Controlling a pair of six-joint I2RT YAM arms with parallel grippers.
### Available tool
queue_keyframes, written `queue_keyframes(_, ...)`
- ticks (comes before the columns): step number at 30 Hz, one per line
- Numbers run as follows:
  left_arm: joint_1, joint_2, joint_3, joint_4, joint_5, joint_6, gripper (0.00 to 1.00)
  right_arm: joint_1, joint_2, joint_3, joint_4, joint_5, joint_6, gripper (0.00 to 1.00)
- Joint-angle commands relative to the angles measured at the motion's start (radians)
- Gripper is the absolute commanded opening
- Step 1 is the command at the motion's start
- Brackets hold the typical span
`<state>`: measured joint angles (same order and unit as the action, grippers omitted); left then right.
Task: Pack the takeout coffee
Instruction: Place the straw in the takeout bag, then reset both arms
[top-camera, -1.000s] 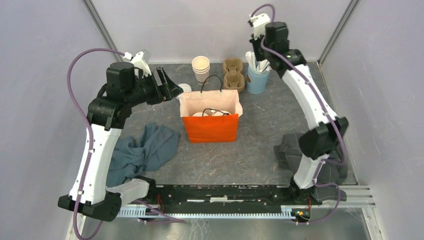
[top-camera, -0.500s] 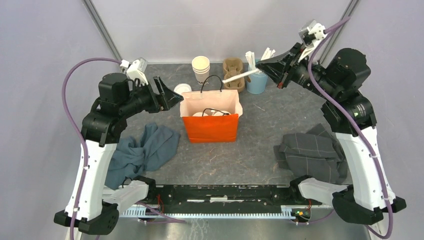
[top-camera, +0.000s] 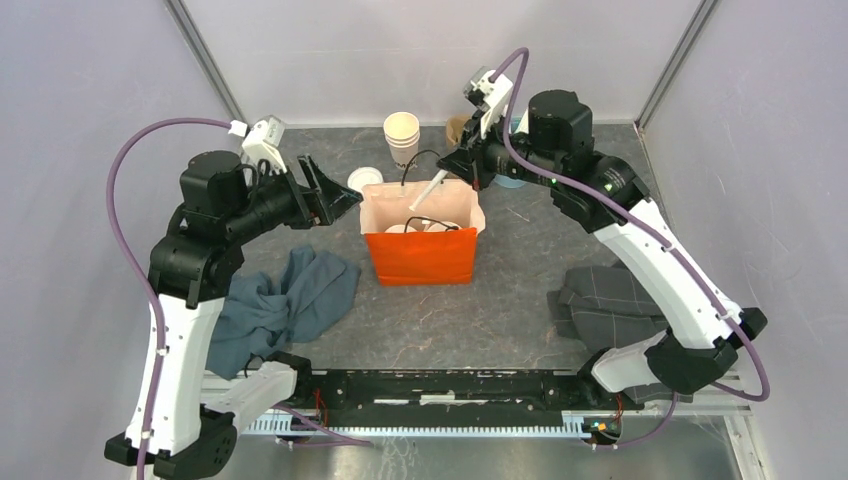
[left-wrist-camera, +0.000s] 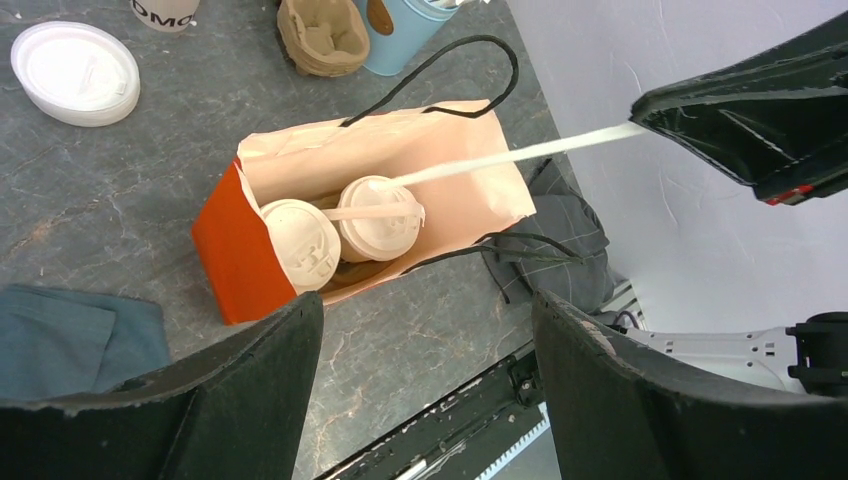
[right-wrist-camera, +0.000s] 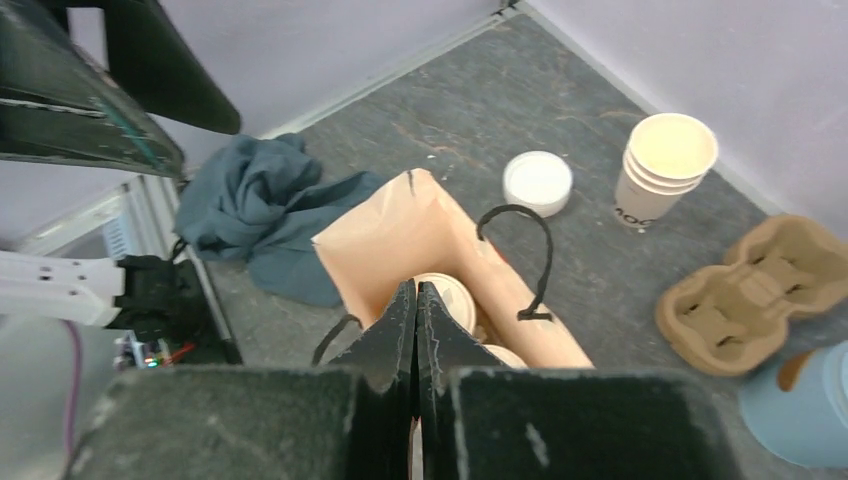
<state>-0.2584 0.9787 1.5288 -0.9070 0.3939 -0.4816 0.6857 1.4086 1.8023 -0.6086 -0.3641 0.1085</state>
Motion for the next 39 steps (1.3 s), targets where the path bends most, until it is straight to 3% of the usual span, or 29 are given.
queue_keyframes(1, 0.004, -0.014, 0.039, -0.010, -0.022, -0.015, 0.82, 0.043, 0.028, 0.018, 0.026, 0.182, -0.101, 0.00)
queue_keyframes(4, 0.005, -0.013, 0.037, -0.005, -0.036, -0.022, 0.83, 0.097, 0.076, -0.006, 0.033, 0.279, -0.184, 0.00)
queue_keyframes(6, 0.004, -0.006, 0.048, -0.003, -0.035, -0.028, 0.83, 0.104, 0.113, -0.023, 0.049, 0.282, -0.188, 0.06)
queue_keyframes(9, 0.004, 0.012, 0.077, -0.010, -0.033, -0.025, 0.83, 0.104, 0.161, 0.041, 0.023, 0.291, -0.124, 0.41)
queue_keyframes(11, 0.004, 0.016, 0.097, -0.022, -0.046, -0.017, 0.83, 0.104, 0.153, 0.081, 0.002, 0.320, -0.079, 0.58)
queue_keyframes(17, 0.004, -0.010, 0.124, -0.030, -0.078, -0.017, 0.83, 0.102, -0.008, 0.081, -0.064, 0.474, -0.018, 0.86)
queue_keyframes(18, 0.004, -0.017, 0.135, -0.030, -0.086, -0.017, 0.83, 0.100, -0.040, 0.076, -0.079, 0.503, -0.010, 0.97)
queue_keyframes(28, 0.004, -0.072, 0.235, 0.038, -0.199, 0.029, 0.91, 0.098, -0.325, -0.017, -0.099, 0.726, 0.066, 0.98)
queue_keyframes(36, 0.004, -0.062, 0.263, 0.076, -0.215, 0.039, 0.92, 0.098, -0.318, 0.118, -0.173, 0.842, 0.092, 0.98)
queue_keyframes(39, 0.004, -0.051, 0.275, 0.069, -0.212, 0.045, 0.93, 0.097, -0.357, 0.062, -0.136, 0.875, 0.101, 0.98)
